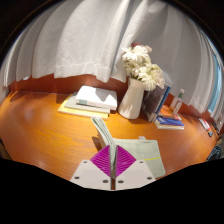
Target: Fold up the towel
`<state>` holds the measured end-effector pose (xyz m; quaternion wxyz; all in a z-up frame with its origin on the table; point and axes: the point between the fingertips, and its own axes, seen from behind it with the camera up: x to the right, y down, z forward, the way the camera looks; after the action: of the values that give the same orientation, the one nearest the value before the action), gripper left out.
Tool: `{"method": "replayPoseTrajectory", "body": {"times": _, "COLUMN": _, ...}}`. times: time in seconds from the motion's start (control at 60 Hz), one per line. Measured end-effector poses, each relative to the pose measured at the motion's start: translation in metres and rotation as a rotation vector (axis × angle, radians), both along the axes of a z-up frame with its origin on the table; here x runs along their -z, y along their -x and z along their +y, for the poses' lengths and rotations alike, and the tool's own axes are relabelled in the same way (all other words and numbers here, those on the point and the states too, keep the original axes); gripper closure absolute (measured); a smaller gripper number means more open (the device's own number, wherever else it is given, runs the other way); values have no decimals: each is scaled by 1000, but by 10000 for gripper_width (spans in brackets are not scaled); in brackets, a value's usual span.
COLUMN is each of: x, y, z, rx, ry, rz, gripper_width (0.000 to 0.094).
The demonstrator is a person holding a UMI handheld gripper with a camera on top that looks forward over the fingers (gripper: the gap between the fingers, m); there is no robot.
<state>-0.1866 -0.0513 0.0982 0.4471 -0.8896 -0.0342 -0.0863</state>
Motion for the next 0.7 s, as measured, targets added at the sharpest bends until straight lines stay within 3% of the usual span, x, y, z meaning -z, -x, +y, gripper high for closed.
{"method": "replayPoseTrajectory", "body": {"times": 0.133, "x": -24, "y": -78, "z": 6, "rx": 77, "ry": -45, "rz": -14, "gripper_width": 900}}
{"method": "replayPoseTrajectory", "body": {"times": 0.25, "x": -2, "y": -139, "z": -3, "rx": 102, "ry": 23, "rz": -7, "gripper_width": 900}}
{"method": "replayPoseTrajectory", "body": {"times": 0.333, "x": 25, "y": -166, "z": -11, "rx": 74, "ry": 90, "rz": 37, "gripper_width": 890}}
{"method": "replayPoseTrajectory", "body": {"times": 0.383, "x": 39, "y": -176, "z": -18, "rx": 62, "ry": 115, "rz": 58, "gripper_width": 801}}
{"method": "replayPoseTrajectory", "body": {"times": 0.45, "x": 54, "y": -192, "z": -26, "rx": 31, "ry": 142, "rz": 69, "gripper_width": 506}}
{"method": "replayPoseTrajectory", "body": {"times": 0.483, "x": 56, "y": -198, "z": -31, "rx": 20, "ry": 144, "rz": 71, "gripper_width": 419}}
{"method": "replayPoseTrajectory", "body": {"times": 0.7, "x": 5, "y": -208, "z": -54, "rx": -31, "ry": 74, "rz": 93, "gripper_width": 301}}
